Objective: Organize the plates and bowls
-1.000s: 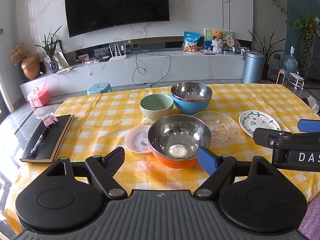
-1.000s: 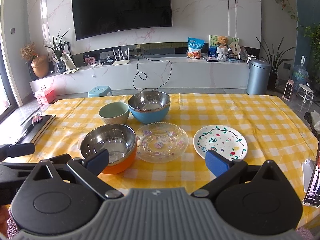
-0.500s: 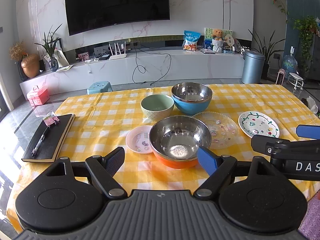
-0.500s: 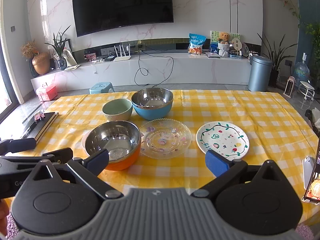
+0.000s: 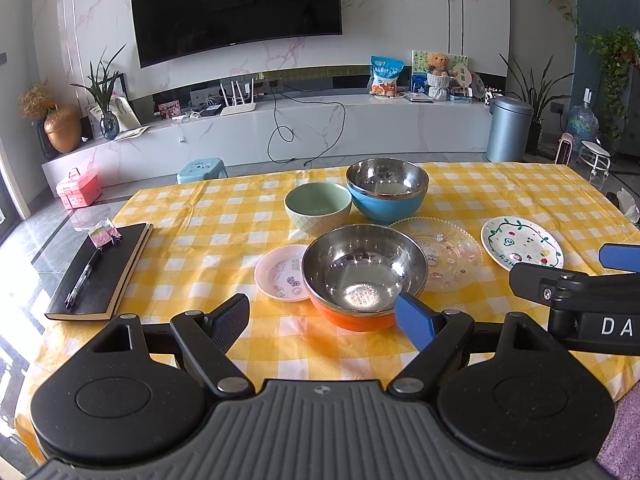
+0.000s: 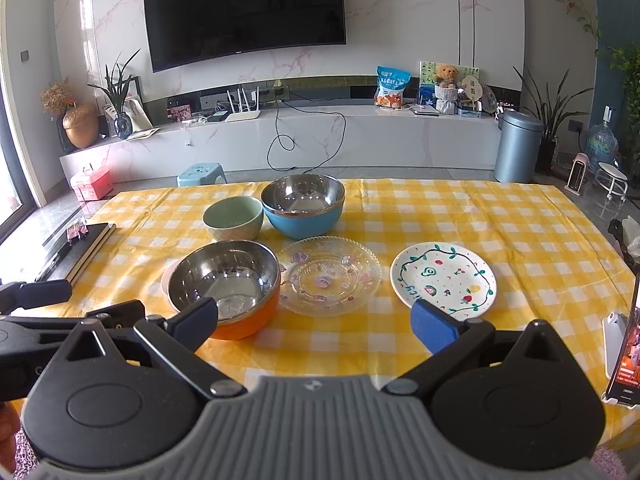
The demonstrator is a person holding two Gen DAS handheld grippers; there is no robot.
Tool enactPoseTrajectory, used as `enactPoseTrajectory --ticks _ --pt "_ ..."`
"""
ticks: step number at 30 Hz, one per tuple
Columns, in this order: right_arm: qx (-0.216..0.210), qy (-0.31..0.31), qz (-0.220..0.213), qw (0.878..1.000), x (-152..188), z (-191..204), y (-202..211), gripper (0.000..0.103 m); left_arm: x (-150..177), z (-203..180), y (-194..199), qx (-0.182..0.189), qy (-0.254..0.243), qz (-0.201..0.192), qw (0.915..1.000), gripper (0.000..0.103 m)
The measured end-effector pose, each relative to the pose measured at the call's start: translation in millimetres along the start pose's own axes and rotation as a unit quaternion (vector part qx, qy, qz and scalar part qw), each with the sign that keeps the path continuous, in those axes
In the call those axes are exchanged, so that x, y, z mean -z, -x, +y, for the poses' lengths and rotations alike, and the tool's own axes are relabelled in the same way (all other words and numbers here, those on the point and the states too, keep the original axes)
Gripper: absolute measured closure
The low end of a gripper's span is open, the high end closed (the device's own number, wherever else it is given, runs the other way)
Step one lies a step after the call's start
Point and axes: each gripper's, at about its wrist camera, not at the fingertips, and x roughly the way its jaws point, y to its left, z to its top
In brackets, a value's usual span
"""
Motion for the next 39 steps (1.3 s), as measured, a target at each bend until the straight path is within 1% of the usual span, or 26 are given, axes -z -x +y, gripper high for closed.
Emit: enactPoseTrajectory --ticks 28,34,36,39 --pt "0.003 0.003 0.002 1.0 0.3 1.0 -1.8 0.003 1.2 1.3 -0.1 -0.001 0.0 0.001 1.0 0.006" --pt "0.012 -0.002 -0.006 1.0 0.7 -4.2 -5.8 0.003 10.2 11.6 -3.7 -0.007 0.004 0.004 1.0 0.006" --pt "0.007 -0.009 -0.012 1.0 0.1 -7.2 -8.2 0.003 7.3 17.3 -7.6 -0.001 0.014 0.01 0.9998 0.007" --pt "0.011 -0.013 -0.02 1.0 -2.8 -7.5 -13.7 0.003 0.9 21.9 -13.2 0.014 0.024 0.017 0.9995 0.012"
